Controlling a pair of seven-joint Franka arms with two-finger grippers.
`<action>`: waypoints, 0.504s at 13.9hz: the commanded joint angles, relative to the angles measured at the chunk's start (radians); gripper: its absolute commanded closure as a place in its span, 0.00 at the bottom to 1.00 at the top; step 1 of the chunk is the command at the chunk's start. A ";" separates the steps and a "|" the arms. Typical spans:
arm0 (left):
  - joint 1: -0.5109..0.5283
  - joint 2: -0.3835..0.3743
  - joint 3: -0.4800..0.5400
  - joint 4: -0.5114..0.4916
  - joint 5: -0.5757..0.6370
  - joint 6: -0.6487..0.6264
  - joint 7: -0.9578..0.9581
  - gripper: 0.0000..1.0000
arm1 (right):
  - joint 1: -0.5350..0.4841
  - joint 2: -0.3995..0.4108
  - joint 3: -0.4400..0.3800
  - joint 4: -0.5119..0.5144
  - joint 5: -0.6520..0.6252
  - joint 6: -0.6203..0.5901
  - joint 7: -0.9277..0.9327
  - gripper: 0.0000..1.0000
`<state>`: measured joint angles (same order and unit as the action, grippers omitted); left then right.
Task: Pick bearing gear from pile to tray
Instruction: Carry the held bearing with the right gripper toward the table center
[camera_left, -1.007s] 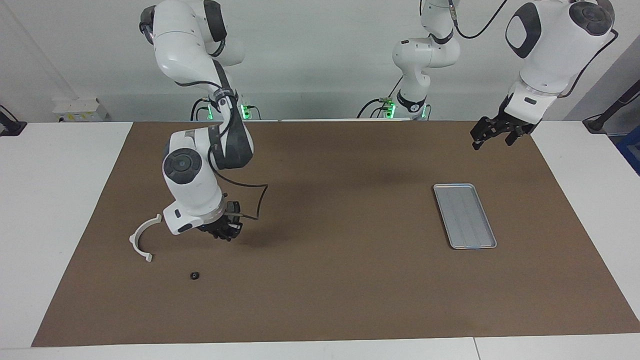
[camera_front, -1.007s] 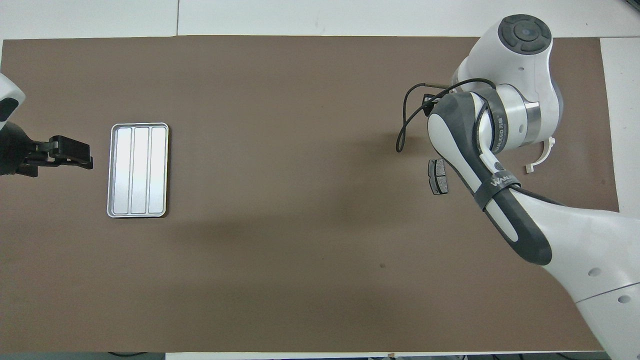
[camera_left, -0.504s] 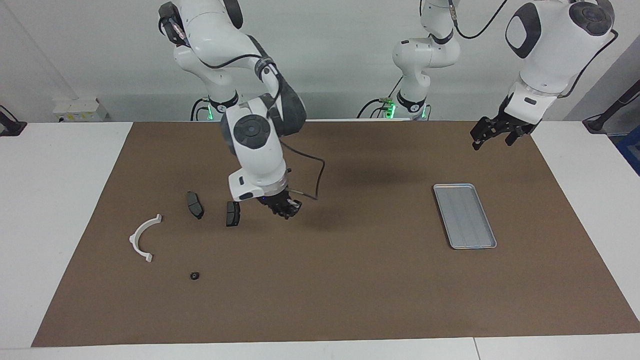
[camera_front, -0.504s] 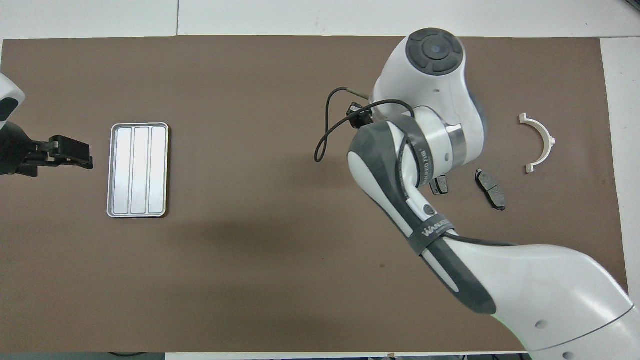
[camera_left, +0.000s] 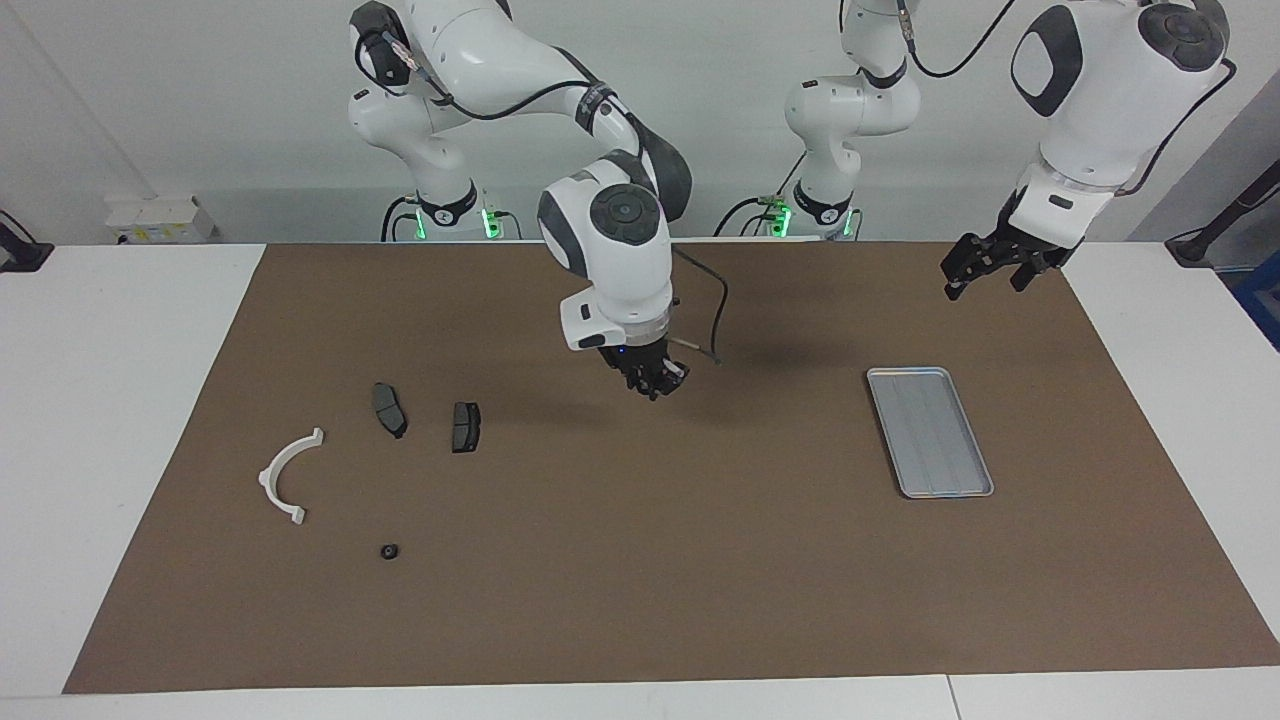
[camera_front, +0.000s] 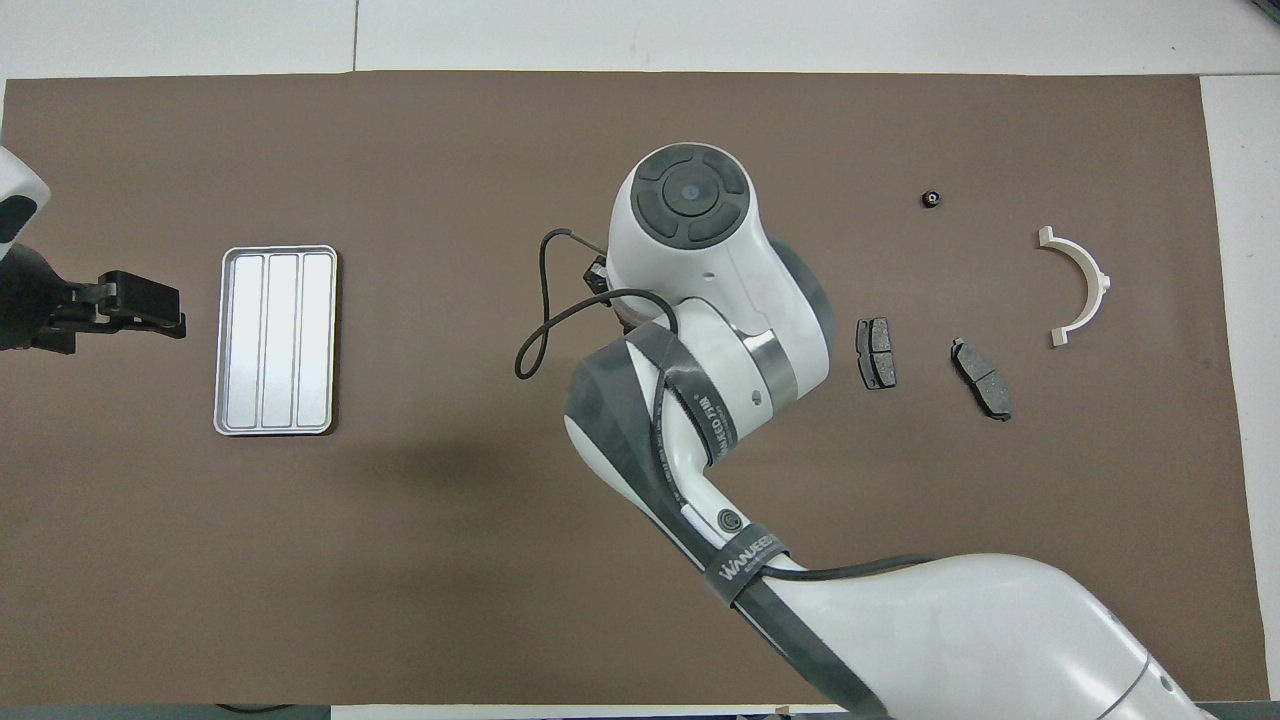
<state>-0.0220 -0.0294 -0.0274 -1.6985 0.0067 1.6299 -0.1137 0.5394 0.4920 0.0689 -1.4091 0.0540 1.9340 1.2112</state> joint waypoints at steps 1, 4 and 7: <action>-0.007 -0.024 0.009 -0.015 -0.011 -0.012 0.006 0.00 | 0.065 0.020 -0.005 -0.001 -0.006 0.052 0.085 1.00; -0.007 -0.024 0.009 -0.015 -0.011 -0.012 0.006 0.00 | 0.097 0.063 -0.005 -0.007 -0.013 0.106 0.113 1.00; -0.007 -0.024 0.009 -0.015 -0.011 -0.012 0.006 0.00 | 0.097 0.092 -0.006 -0.013 -0.020 0.143 0.113 1.00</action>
<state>-0.0220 -0.0294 -0.0274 -1.6985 0.0068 1.6299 -0.1137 0.6415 0.5701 0.0656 -1.4162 0.0496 2.0478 1.3101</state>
